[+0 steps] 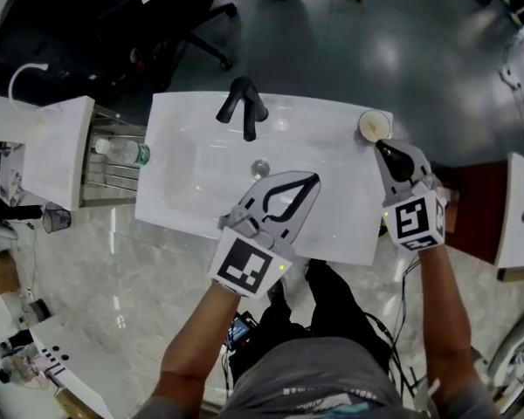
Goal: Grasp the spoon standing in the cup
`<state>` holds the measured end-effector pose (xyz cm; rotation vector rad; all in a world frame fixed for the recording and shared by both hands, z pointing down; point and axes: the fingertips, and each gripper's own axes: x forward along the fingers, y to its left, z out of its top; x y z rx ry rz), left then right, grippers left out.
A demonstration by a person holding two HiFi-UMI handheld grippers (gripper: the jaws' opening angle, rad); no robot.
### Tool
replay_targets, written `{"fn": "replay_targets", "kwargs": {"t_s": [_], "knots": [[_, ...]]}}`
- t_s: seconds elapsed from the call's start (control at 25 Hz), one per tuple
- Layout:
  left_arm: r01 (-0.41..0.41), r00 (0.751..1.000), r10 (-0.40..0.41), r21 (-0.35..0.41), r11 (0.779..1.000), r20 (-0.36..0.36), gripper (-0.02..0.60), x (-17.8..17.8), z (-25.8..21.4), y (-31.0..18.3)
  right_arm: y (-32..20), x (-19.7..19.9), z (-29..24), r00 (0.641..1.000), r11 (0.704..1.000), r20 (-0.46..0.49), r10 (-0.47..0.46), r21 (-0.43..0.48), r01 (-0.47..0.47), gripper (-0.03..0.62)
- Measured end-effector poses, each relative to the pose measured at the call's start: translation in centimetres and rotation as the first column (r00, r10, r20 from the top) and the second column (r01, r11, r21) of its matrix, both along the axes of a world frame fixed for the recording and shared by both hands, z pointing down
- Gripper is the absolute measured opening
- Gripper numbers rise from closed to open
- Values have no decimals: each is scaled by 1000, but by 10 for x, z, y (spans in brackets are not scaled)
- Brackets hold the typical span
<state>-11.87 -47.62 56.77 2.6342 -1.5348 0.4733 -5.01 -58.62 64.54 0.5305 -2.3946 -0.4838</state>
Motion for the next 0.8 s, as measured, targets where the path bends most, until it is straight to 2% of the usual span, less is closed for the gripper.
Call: {"fn": "replay_targets", "kwargs": {"t_s": [0.36,0.8], "knots": [[-15,1000,13,64,998,21,2,-3,-40,30,25,6,-50,999,998,27,37,47,-38,34],[-54,998,48,174,983,40,2,-3,-94,80,89,12,-124,994,991,88,65,113,-75,34]]}}
